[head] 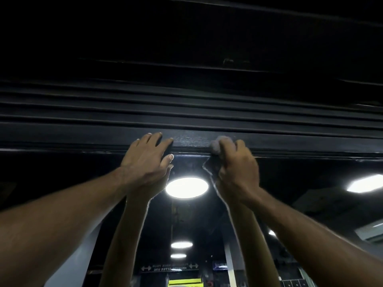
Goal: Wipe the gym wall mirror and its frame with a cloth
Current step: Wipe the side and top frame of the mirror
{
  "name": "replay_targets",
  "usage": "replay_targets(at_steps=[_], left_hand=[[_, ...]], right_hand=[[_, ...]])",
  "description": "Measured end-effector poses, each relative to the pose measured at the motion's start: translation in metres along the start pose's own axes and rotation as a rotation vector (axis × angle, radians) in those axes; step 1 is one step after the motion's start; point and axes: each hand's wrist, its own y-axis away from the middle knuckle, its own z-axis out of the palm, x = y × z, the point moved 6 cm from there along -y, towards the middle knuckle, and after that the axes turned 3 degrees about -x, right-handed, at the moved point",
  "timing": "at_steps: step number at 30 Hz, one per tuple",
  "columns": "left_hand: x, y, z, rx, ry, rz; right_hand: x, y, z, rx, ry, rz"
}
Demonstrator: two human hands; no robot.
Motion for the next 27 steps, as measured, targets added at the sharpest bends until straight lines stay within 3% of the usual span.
replay_targets(at_steps=[4,8,11,14,17,19,23,27], left_hand=[[-0.008,-0.001,0.000,-0.015,0.011,-0.007],[-0.036,-0.004,-0.004,-0.024,0.024,-0.069],[-0.053,-0.003,-0.006,-0.042,0.019,-0.043],[-0.062,0.001,-0.007,-0.047,0.015,-0.018],[-0.069,0.006,-0.005,-0.050,0.013,-0.002],[-0.074,0.011,-0.006,-0.026,0.024,0.011],[-0.085,0.023,-0.007,-0.006,0.004,0.049],[-0.095,0.024,-0.006,-0.033,0.007,0.032]], right_hand=[[-0.043,-0.020,0.010,-0.095,-0.177,-0.201],[-0.026,-0.066,0.005,0.110,-0.081,0.087],[-0.031,-0.084,0.026,-0.026,-0.096,0.178],[-0.072,-0.073,0.042,-0.117,-0.122,-0.079],[-0.096,-0.050,0.043,-0.176,0.009,-0.339],[-0.082,-0.040,0.032,-0.121,0.021,-0.274],[-0.064,-0.019,0.023,0.024,-0.057,0.055],[-0.122,-0.006,0.051,-0.034,-0.081,-0.089]])
